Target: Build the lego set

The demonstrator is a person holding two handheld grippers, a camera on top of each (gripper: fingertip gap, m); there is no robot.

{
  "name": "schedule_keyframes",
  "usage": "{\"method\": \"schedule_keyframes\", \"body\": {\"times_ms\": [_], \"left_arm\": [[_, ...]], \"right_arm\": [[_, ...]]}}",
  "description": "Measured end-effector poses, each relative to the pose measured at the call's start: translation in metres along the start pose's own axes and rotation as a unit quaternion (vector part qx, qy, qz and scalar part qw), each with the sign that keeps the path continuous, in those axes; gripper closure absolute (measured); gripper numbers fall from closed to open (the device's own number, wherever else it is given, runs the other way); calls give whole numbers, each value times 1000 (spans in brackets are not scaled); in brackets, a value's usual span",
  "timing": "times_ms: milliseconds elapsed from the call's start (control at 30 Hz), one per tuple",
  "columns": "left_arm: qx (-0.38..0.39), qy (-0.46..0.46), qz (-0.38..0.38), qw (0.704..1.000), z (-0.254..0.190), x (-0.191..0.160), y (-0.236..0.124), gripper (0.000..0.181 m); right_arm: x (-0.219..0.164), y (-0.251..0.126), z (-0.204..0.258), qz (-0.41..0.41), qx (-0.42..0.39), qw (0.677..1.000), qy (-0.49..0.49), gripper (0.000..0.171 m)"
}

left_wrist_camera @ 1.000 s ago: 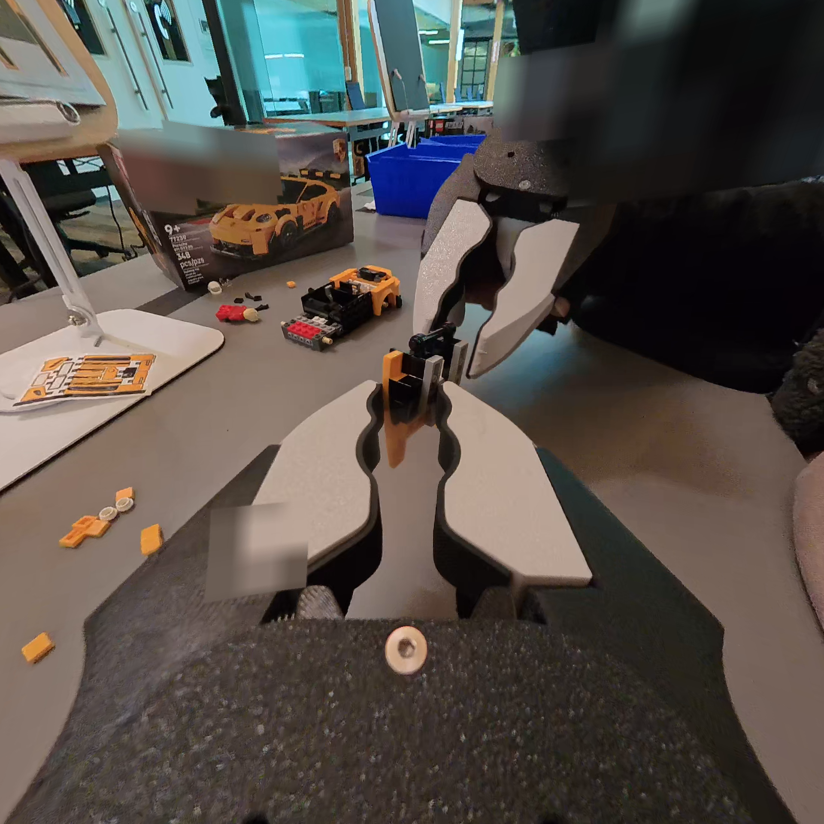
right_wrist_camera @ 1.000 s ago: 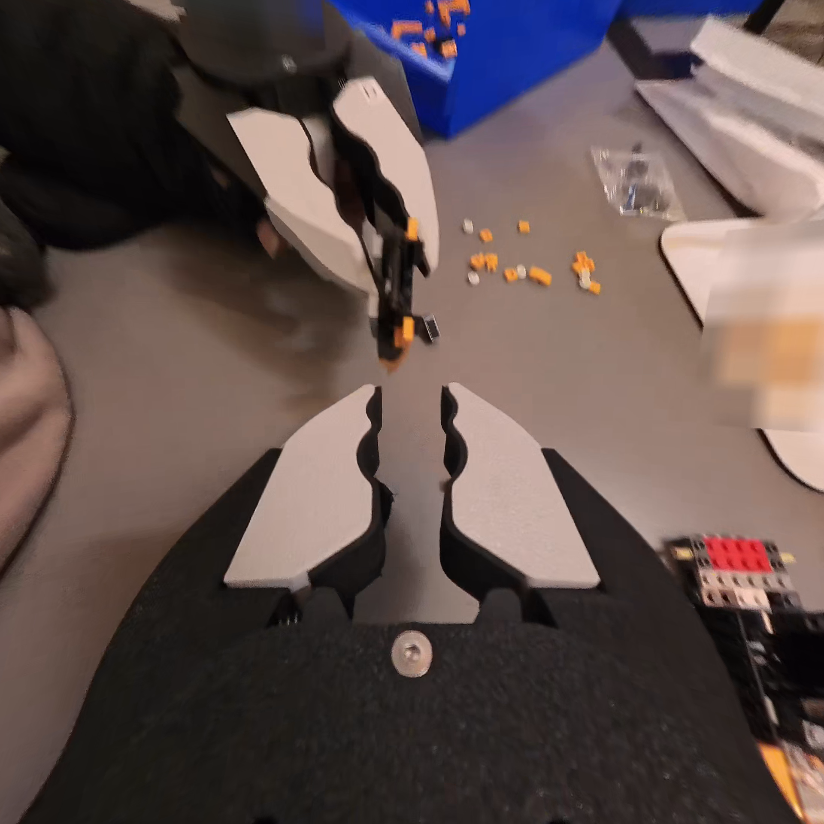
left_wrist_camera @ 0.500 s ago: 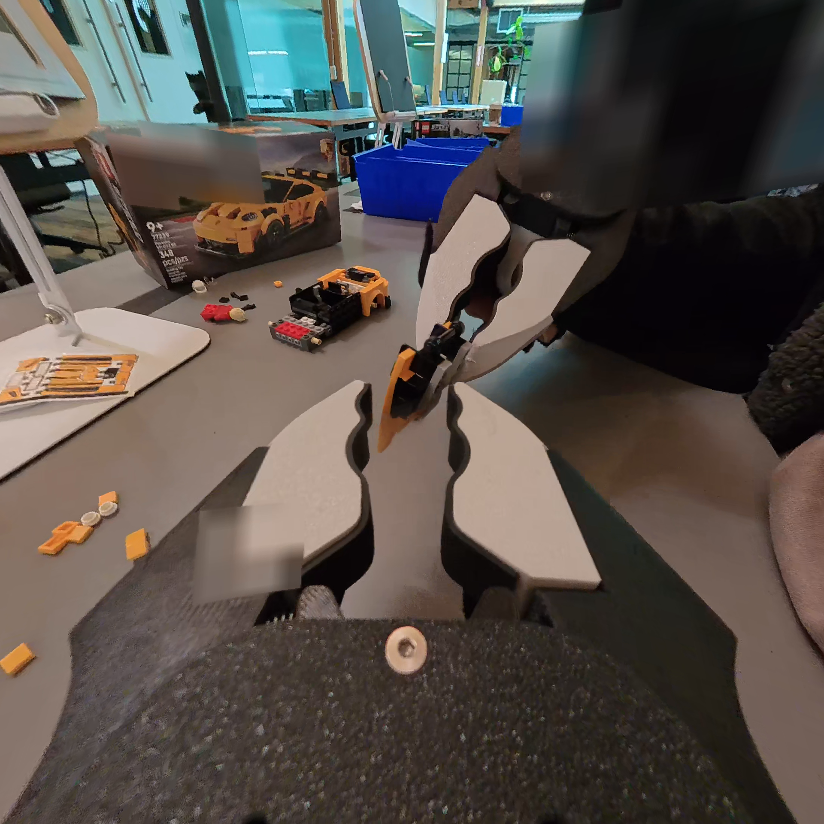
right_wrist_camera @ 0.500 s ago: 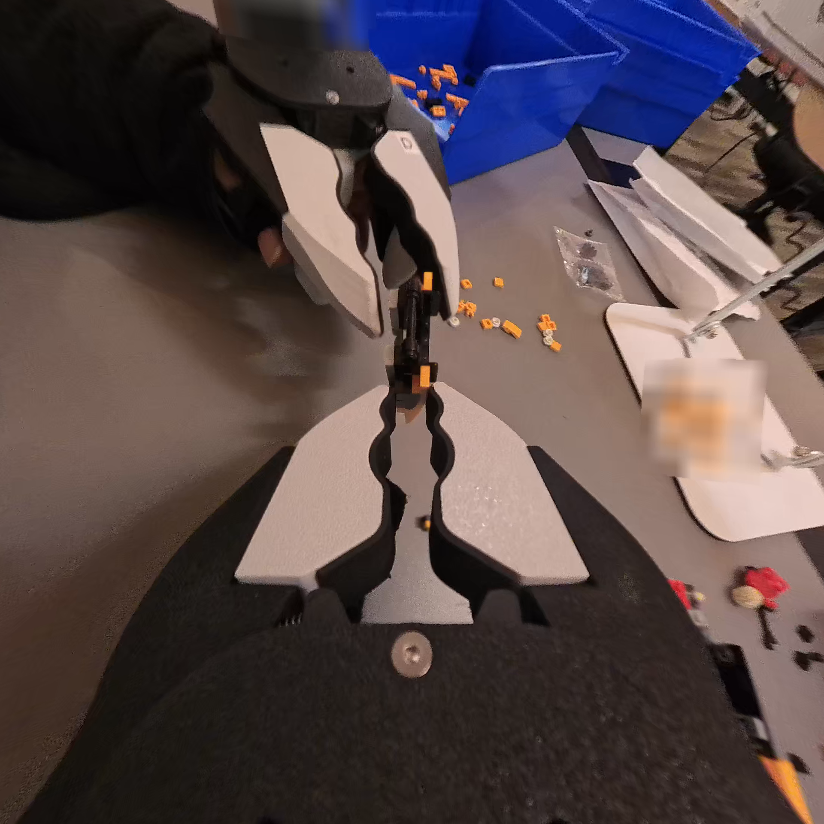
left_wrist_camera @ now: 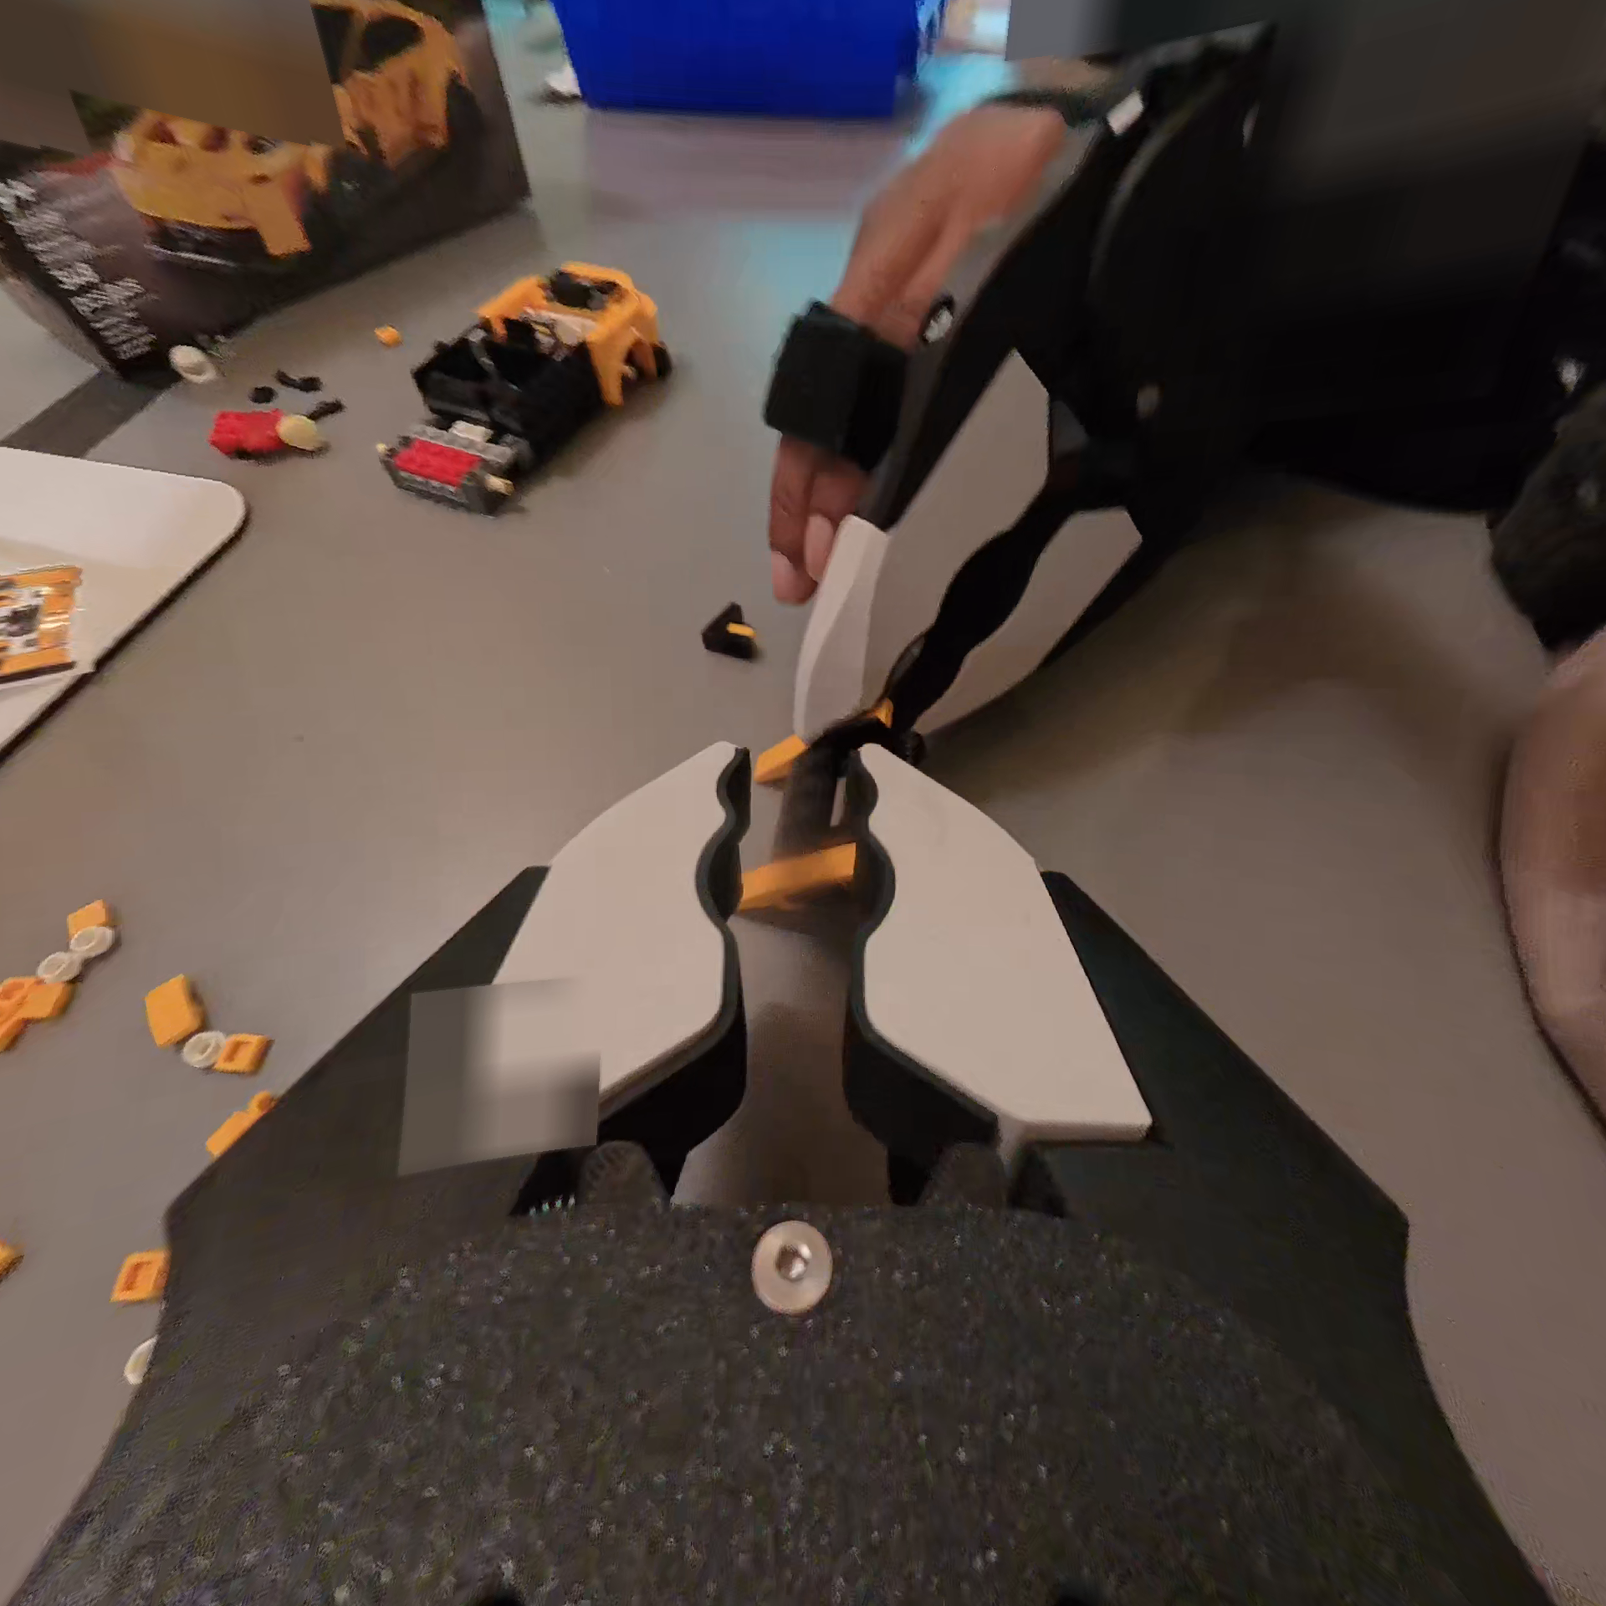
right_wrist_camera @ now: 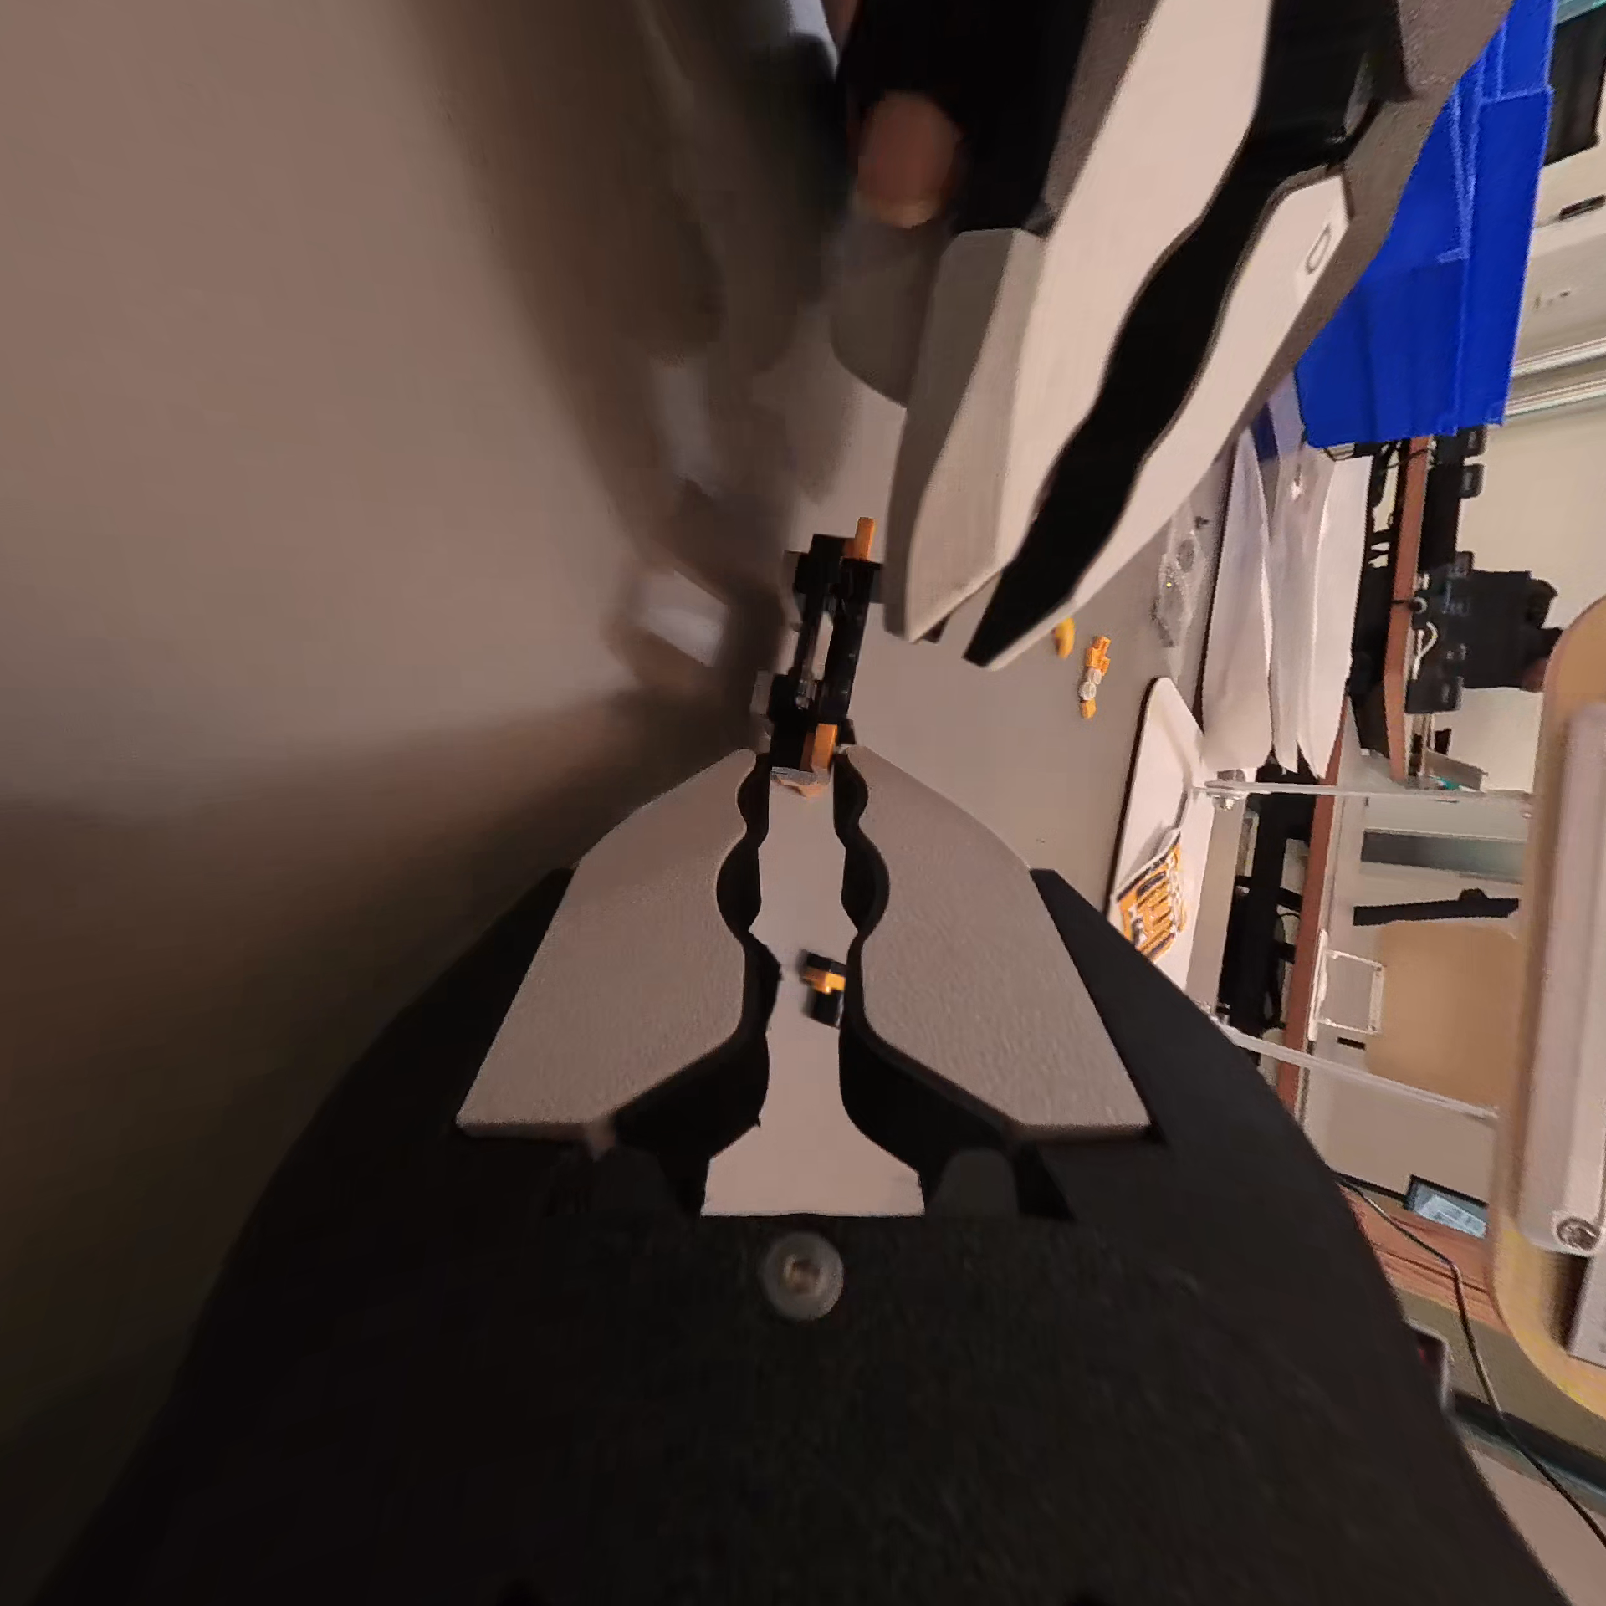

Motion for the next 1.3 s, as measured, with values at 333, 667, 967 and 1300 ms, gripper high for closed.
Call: {"method": "schedule_keyframes", "body": {"times_ms": [333,667,967,1300], "left_arm": [[18,87,93,992,-10,-15,10,165],[31,24,24,999,-1,-3,3,164],[13,-20,0,1000,0,1,0,164],[-83,-213,-52,972,6,9,-3,155]], "right_arm": [[-25,-31,-17,-47,97,973,206,147],[-80,-17,-16,24,99,930,353,151],[-76,-1,-23,26,143,933,329,166],[-5,-23,-60,16,104,994,-4,167]]}}
Point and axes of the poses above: each gripper's, where its closed fingertips meet, y out along the fingers, x out of its top, z = x × y across the jaws, the point moved 8 cm from there along -y, back along the fingers, and after that the axes turned 6 degrees about -y, right-handed, at the moved point
